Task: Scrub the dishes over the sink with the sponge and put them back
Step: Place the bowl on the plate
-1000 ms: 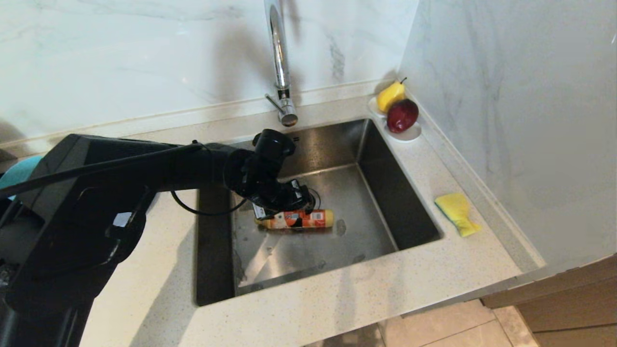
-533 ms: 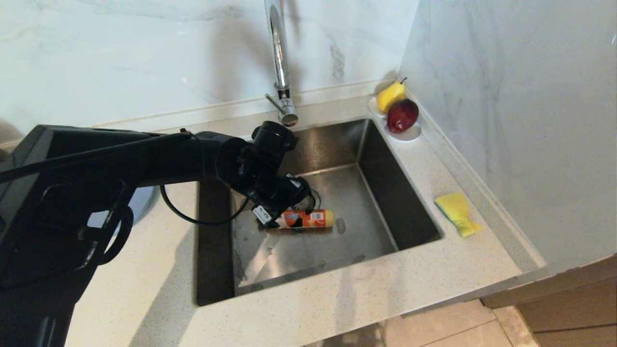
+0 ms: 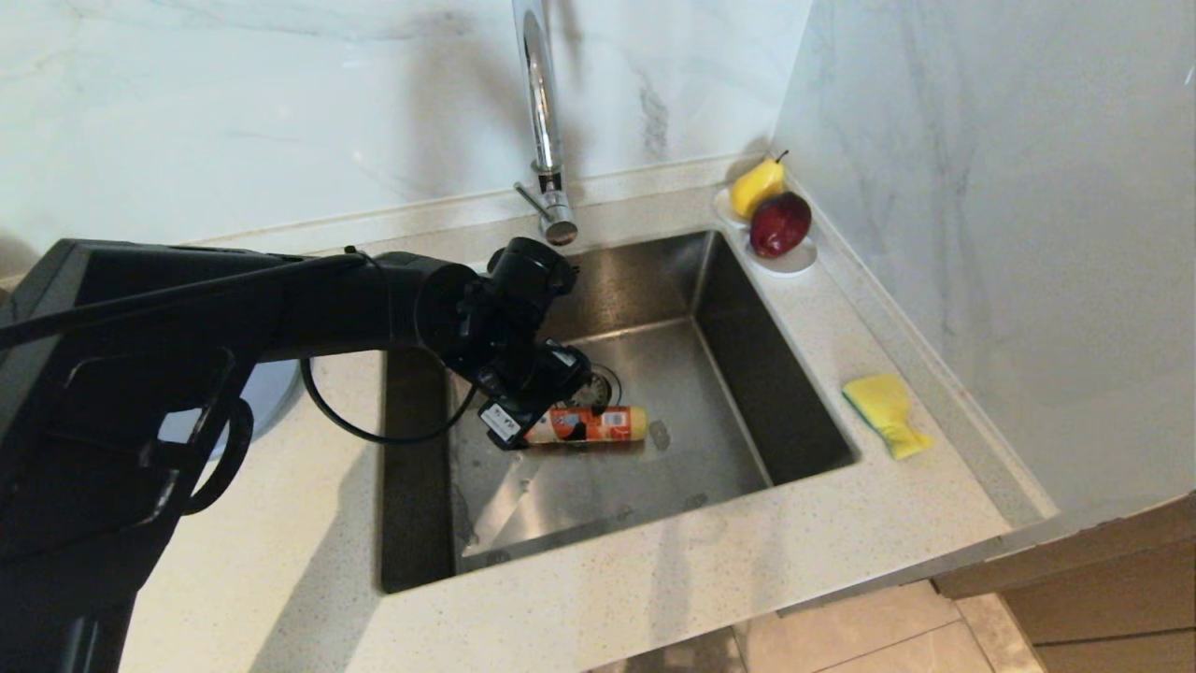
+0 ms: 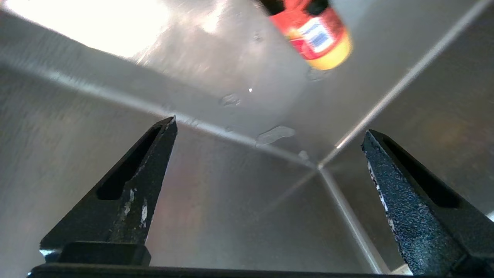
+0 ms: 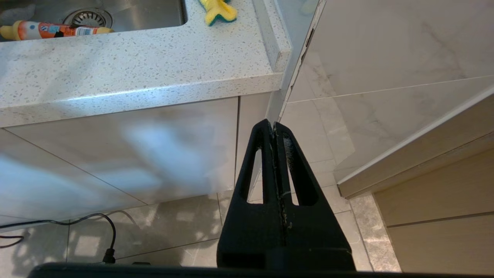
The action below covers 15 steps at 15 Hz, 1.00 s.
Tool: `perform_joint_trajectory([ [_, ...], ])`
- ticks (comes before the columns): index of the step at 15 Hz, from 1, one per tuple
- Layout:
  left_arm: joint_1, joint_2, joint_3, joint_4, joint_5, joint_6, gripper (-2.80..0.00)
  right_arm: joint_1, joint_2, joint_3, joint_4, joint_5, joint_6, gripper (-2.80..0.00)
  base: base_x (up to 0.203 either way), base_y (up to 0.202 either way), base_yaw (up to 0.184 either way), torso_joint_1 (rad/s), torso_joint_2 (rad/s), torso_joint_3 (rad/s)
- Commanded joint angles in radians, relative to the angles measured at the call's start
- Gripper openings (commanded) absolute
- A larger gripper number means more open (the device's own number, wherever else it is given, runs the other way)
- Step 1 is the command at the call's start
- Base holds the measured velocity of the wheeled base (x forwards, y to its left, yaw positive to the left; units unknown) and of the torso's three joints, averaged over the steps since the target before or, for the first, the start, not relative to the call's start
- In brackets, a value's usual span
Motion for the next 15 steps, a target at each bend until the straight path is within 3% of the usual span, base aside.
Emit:
perform_joint_trajectory([
  [1, 0.001, 0.002, 0.004, 0.025, 0.004, -0.036, 0.0, 0.0, 0.0, 0.0, 0.0, 0.0, 0.0, -2.8, 0.0, 0.0, 0.0, 0.0, 0.0, 0.0],
  [15, -0.021, -0.021, -0.002, 0.077, 0.001, -0.069, 0.0, 0.0, 0.001, 0.0, 0.0, 0.0, 0.0, -2.8, 0.0, 0.0, 0.0, 0.0, 0.0, 0.0],
])
